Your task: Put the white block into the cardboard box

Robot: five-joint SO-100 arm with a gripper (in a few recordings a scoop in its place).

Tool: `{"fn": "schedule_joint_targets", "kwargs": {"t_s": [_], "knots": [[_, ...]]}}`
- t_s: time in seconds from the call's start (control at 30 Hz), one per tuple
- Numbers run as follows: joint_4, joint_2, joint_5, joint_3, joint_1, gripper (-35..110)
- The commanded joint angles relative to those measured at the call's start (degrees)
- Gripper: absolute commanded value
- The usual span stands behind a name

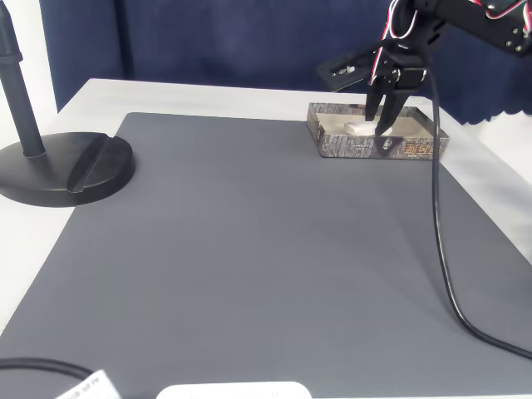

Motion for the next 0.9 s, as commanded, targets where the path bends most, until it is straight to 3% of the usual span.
{"fn": "schedule_joint_targets", "kwargs": {"t_s": [0.0, 0.47, 0.87], "knots": [[1.05, 0.62, 0.18, -4.22, -0.35, -2], [1.05, 0.44, -4.31, -4.31, -0.88, 4], [0.09, 6.06, -1.23, -1.14, -0.88, 23]]}}
